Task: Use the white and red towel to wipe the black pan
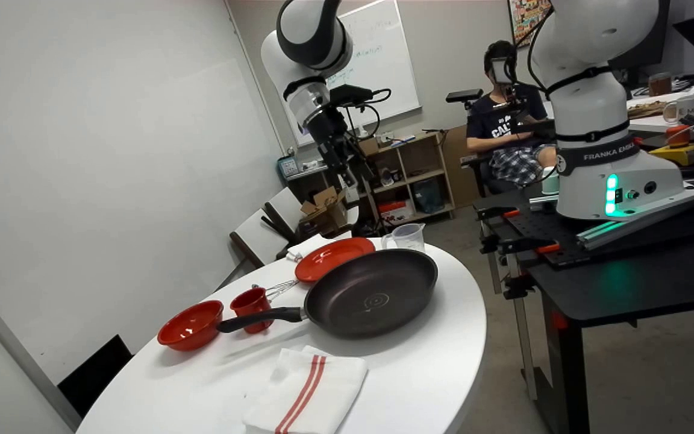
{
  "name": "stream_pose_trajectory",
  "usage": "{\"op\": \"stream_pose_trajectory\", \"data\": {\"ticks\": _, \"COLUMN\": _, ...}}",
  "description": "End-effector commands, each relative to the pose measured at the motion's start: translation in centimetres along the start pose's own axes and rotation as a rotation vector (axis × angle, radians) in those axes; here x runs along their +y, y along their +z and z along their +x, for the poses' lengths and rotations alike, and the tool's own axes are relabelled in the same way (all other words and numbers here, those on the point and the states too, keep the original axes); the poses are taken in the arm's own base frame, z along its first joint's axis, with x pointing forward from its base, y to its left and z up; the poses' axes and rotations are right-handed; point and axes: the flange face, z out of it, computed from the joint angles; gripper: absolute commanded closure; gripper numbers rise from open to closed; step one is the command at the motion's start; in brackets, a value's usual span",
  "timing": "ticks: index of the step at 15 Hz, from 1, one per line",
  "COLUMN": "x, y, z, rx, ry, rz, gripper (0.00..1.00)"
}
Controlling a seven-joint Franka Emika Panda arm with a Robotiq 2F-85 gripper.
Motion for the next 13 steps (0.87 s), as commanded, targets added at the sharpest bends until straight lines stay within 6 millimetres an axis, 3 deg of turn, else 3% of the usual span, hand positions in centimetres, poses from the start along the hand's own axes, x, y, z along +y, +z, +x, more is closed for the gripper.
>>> {"op": "stream_pose_trajectory", "data": {"ticks": 1, "x": 0.06, "y": -0.04, "z": -0.29, "rx": 0.002, "ry": 0.000, "rz": 0.000, "gripper": 0.00}}
{"op": "stream_pose_trajectory", "data": {"ticks": 13, "x": -0.01, "y": 0.13, "z": -0.51, "rx": 0.003, "ry": -0.002, "rz": 0.000, "gripper": 0.00}}
